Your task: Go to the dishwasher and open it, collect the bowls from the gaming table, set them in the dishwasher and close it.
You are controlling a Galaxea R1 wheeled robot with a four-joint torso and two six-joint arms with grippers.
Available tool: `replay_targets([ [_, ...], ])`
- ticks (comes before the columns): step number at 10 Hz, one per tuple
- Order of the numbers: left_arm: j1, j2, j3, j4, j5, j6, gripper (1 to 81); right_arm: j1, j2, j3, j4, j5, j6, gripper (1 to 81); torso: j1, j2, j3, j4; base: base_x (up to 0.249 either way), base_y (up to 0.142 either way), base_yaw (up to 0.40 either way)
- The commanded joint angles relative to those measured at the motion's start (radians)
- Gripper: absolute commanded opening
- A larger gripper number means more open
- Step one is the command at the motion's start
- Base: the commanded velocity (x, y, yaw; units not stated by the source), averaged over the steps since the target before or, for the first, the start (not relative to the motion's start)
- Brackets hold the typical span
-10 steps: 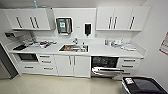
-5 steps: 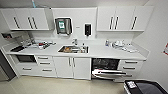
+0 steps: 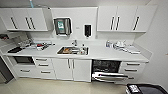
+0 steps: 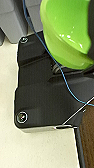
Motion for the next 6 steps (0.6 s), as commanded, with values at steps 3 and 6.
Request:
replay_targets([
  [3,-0.031,-0.021,-0.003,0.002,0.028,0.003,1.0,0.028,0.001,0.008,-0.01,-0.045,-0.003,1.0,0.0,0.0,0.0,0.0,0.133,0.0,0.0],
  [6,-0.031,-0.019,-0.003,0.002,0.028,0.003,1.0,0.028,0.001,0.008,-0.01,-0.045,-0.003,1.0,0.0,0.0,0.0,0.0,0.133,0.0,0.0],
])
